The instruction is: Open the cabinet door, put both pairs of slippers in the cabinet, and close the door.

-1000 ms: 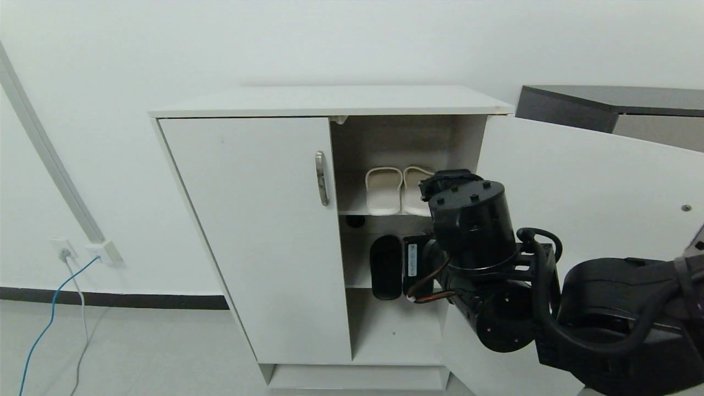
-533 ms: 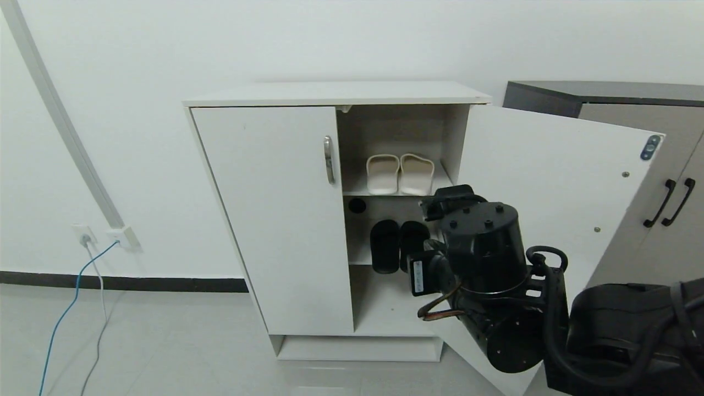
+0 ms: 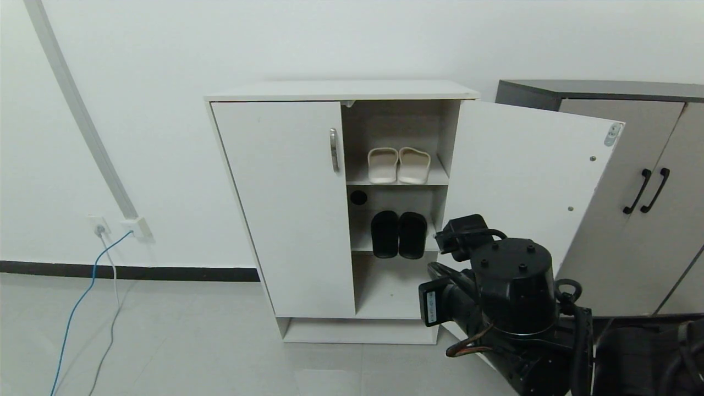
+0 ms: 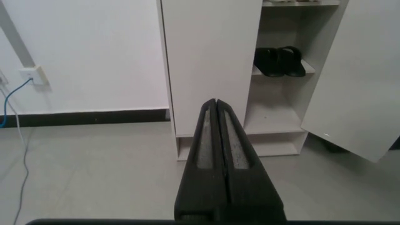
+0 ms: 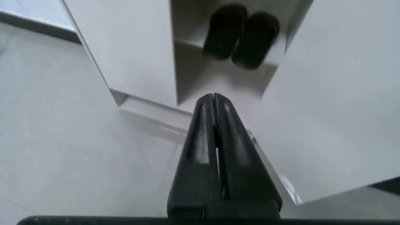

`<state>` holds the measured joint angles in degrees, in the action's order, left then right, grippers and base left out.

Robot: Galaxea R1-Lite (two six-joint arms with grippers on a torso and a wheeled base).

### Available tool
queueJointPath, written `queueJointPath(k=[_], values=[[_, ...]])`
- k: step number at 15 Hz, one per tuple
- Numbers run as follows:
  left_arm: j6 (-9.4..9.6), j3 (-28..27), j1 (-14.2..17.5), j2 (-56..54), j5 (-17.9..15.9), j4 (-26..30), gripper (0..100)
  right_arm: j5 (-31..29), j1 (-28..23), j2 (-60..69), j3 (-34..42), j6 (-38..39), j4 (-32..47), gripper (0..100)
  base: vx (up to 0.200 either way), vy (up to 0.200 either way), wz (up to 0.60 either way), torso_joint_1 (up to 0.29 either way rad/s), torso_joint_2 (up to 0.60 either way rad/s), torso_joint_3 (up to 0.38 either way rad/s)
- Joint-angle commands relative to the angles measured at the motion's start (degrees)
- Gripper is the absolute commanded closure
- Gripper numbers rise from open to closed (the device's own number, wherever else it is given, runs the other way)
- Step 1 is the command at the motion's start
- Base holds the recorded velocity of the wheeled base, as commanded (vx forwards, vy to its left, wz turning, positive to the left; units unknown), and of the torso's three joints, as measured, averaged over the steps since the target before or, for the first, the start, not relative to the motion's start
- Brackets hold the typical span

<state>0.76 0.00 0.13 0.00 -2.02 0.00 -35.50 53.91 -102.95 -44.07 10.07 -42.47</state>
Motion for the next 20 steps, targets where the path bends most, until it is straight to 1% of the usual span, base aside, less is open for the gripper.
queueJointPath(k=[1, 4, 12, 16, 20], values=[[-0.05, 0.0, 0.04, 0.0, 0.0, 0.0, 100, 0.43, -0.03, -0.85, 0.12, 0.13, -0.15, 100, 0.0, 0.0, 0.0, 0.0, 0.0, 0.0], [0.04, 0.0, 0.04, 0.0, 0.0, 0.0, 100, 0.43, -0.12, -1.55, 0.12, 0.04, -2.35, 100, 0.0, 0.0, 0.0, 0.0, 0.0, 0.0], [0.04, 0.0, 0.04, 0.0, 0.0, 0.0, 100, 0.25, -0.65, -0.94, 0.04, -0.05, -2.62, 100, 0.0, 0.0, 0.0, 0.0, 0.0, 0.0], [0.04, 0.0, 0.04, 0.0, 0.0, 0.0, 100, 0.25, -0.65, 0.82, 1.09, -0.4, -2.62, 100, 0.0, 0.0, 0.0, 0.03, -0.31, -0.288], [0.04, 0.0, 0.04, 0.0, 0.0, 0.0, 100, 0.25, -0.65, 0.73, 1.18, -0.4, -2.62, 100, 0.0, 0.0, 0.0, 0.096, -0.44, -0.35]])
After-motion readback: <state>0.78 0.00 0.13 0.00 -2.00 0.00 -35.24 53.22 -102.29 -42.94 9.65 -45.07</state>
